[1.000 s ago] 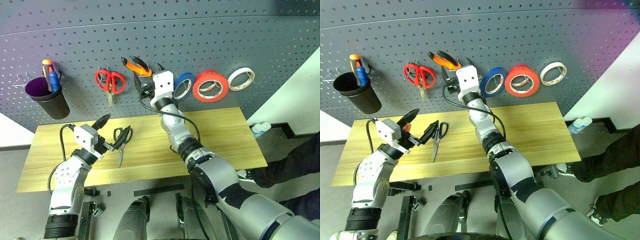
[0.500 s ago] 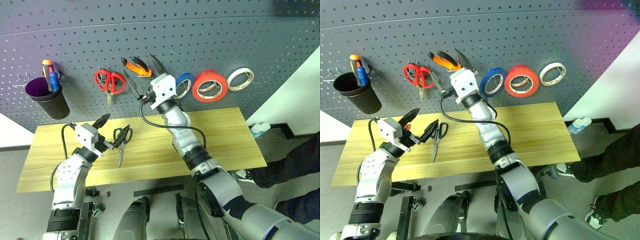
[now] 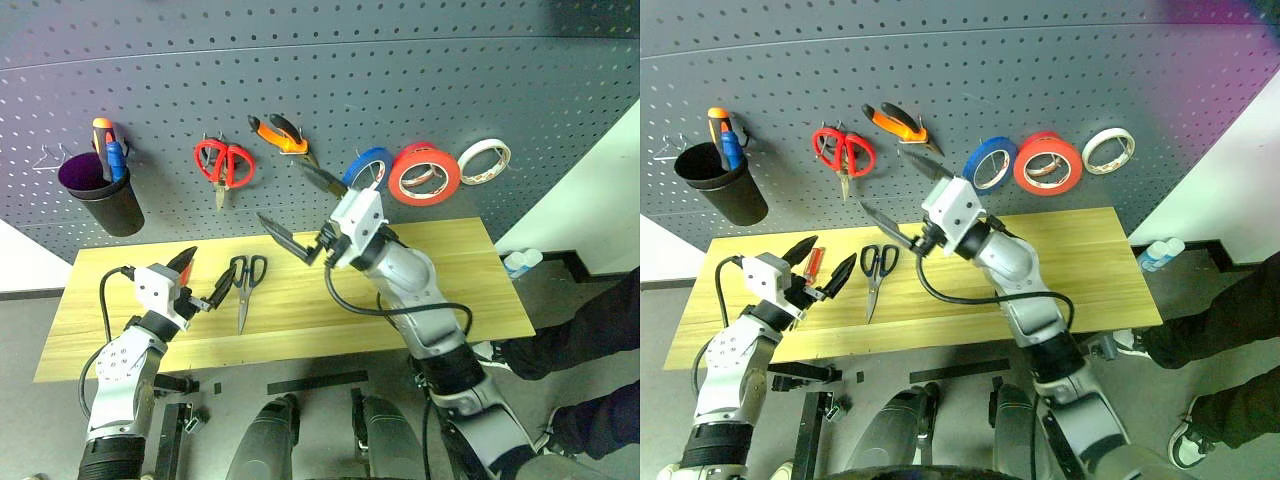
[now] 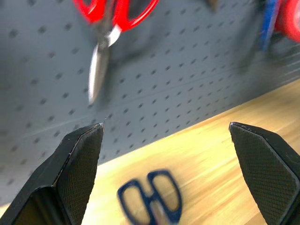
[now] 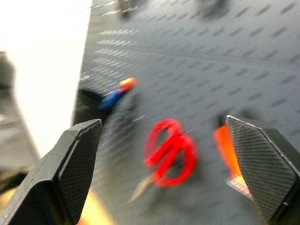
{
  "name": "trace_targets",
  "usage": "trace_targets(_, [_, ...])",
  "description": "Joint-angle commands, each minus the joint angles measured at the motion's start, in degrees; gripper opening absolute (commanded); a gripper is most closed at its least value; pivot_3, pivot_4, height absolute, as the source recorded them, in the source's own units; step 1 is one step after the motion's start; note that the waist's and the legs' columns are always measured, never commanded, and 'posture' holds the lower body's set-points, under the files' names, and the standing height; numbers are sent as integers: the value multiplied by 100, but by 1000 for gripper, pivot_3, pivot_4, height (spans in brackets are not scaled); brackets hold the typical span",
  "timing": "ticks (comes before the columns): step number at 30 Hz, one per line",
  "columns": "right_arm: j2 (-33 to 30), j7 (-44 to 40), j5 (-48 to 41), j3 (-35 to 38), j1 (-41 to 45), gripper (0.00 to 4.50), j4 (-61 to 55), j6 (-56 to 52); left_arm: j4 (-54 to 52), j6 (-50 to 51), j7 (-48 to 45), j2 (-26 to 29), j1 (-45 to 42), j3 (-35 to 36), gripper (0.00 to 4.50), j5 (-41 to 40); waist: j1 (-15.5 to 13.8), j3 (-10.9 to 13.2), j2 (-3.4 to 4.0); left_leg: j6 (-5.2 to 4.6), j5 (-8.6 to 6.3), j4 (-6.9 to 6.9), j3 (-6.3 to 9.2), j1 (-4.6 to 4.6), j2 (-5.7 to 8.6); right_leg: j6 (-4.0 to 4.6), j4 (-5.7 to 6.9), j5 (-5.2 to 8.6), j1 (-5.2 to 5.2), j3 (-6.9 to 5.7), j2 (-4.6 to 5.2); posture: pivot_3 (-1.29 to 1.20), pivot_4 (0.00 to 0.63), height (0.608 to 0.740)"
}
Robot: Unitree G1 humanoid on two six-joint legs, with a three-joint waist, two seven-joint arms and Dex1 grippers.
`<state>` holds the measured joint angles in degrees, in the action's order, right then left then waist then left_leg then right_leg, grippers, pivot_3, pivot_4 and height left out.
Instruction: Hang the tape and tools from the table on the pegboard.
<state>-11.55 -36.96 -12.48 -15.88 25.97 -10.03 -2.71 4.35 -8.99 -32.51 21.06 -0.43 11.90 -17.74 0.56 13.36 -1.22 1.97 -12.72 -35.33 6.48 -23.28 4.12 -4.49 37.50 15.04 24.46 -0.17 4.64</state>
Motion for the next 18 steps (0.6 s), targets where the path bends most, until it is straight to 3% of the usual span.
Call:
trace_targets(1, [-492,-494,-822,167,-331,4458,-859,-1053,-157,260,287,-56,69,-201,4500,315,1,-3,-4,-1,0,0,0,0,0,-1,-2,-1,-1,0,1,29,168,740])
trace_targets(8, [-1642,-1211,-1311,436,-953,4458,-1221,-1913,-102,842,809,-191,37,-533,4500,809,9,-12,-13,-1,-1,-2,-1,1,-5,-1,-3,-1,-2,-2,1,17,167,740])
trace_targets(14, [-2305,-1643,-622,376,-1113,4458,-791,-1196,15,1548,1419,-335,-109,-688,4500,1185,2,-22,-23,-5,-3,-20,-4,0,-4,-7,-3,-3,-11,-6,1,14,166,740])
trace_targets(18, [-2318,-1735,-300,266,-1073,4458,-540,-811,108,1992,1725,-423,-250,-735,4500,1368,-6,-26,-27,-8,-5,-42,-4,-1,-4,-16,-3,-8,-21,-7,0,19,166,740])
